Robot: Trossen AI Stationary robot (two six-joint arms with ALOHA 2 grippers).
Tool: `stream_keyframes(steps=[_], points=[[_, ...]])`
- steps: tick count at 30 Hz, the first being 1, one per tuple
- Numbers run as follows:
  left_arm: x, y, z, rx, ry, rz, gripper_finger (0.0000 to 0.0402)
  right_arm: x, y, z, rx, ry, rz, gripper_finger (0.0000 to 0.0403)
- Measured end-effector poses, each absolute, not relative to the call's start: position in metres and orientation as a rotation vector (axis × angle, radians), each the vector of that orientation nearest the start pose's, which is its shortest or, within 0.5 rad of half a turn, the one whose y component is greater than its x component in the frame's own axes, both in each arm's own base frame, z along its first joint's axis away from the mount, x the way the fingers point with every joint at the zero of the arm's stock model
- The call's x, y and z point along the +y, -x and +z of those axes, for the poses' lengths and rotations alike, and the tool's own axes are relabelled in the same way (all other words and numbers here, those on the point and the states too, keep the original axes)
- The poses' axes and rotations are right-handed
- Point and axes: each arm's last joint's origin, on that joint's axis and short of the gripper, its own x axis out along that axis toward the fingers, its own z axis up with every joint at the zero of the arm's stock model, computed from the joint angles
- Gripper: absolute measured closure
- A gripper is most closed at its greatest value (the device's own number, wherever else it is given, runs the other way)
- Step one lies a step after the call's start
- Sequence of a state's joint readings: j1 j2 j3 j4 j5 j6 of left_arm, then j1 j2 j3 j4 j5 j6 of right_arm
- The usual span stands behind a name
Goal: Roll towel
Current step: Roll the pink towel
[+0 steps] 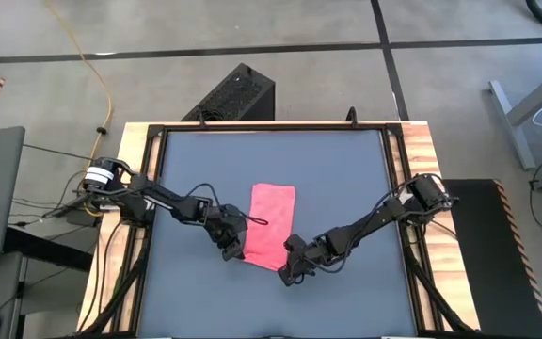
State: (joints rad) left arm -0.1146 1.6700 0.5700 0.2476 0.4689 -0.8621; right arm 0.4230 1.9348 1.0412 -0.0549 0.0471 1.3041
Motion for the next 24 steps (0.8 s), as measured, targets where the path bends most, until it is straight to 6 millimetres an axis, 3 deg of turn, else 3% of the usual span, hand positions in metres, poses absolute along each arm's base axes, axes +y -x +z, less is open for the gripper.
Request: stream_keyframes(steps=[7, 14, 24], points=[[-0.048, -0.268, 0.103, 1.021, 0.930, -0.033, 0.0401, 0.140, -0.334, 0.135, 0.993, -0.979, -0.315, 0.0390], [-0.054, -0.267, 0.102, 1.006, 0.931, 0.029, 0.0401, 0.129, -0.340, 0.136, 0.991, -0.998, -0.312, 0.0390], [-0.055, -0.267, 0.103, 1.002, 0.935, 0.036, 0.0401, 0.142, -0.336, 0.163, 0.902, -0.704, -0.063, 0.0390]])
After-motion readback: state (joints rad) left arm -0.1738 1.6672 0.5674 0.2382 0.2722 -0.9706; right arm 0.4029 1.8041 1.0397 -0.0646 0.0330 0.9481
